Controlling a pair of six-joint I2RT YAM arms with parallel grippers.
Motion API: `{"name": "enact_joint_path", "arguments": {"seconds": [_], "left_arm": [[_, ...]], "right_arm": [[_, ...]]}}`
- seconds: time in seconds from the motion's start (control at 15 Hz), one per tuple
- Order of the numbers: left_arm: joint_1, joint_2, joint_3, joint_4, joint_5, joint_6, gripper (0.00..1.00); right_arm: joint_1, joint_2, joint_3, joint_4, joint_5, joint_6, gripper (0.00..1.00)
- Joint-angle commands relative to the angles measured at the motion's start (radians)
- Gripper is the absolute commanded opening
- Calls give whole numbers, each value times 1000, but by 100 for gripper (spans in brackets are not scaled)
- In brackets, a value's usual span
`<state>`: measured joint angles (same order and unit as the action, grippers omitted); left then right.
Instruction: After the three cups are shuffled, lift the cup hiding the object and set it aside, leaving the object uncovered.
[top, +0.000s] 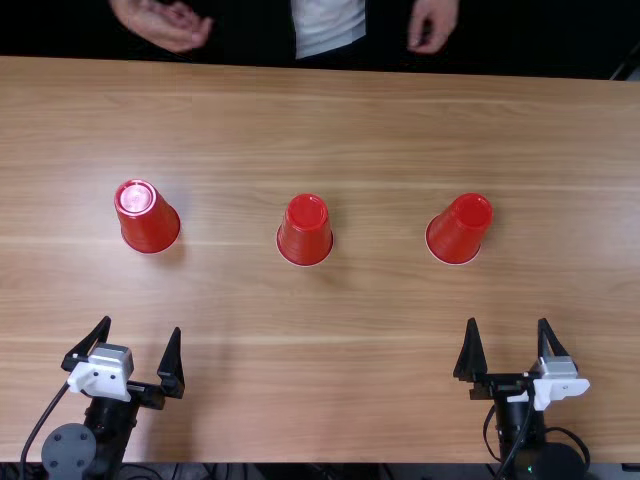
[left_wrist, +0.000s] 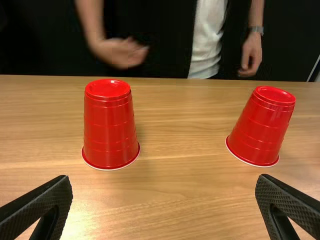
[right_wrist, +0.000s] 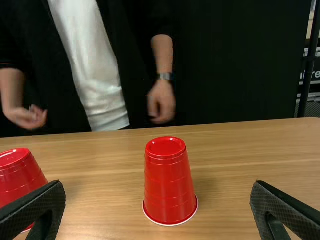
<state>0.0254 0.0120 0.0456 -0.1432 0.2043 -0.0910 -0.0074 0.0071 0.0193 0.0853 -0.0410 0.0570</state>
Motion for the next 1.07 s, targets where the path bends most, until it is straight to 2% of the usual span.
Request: {"name": "enact_joint_path", "arguments": {"seconds": [0.0, 0.13, 0.2, 0.27, 0.33, 0.47, 0.53, 0.6, 0.67, 0.73, 0.8, 1.0], "left_arm": [[-10, -12, -43, -70, 33, 4, 100], [-12, -12, -46, -67, 35, 4, 100], [-10, -12, -46, -68, 24, 3, 100], [-10, -12, -46, -67, 24, -1, 100], [-8, -12, -44, -65, 29, 4, 100], [-5, -12, -39, -68, 4, -5, 100], [-2, -12, -38, -59, -46, -7, 100], [15, -12, -32, -57, -98, -10, 100], [13, -12, -3, -57, -110, -10, 100], [15, -12, 65, -65, -125, -10, 100], [15, 6, 120, -68, -127, -10, 100], [27, 194, 370, -87, -129, -10, 100]], "right_arm": [[-8, -7, -7, 4, -3, -2, 100], [-8, -7, -7, 4, -3, -2, 100], [-8, -7, -7, 2, 1, 4, 100], [-6, -7, -7, 2, -5, 2, 100], [-6, -7, -7, 13, -1, -4, 100], [-9, -7, -2, 24, 10, -2, 100], [-13, -7, 1, 24, 21, -5, 100], [-22, -7, 28, 24, 24, -26, 100], [-42, -6, 77, 24, 41, -42, 100], [-66, 44, 111, 24, 65, -44, 100], [-82, 87, 145, 24, 70, -44, 100], [-83, 220, 309, 20, 67, -44, 100]]}}
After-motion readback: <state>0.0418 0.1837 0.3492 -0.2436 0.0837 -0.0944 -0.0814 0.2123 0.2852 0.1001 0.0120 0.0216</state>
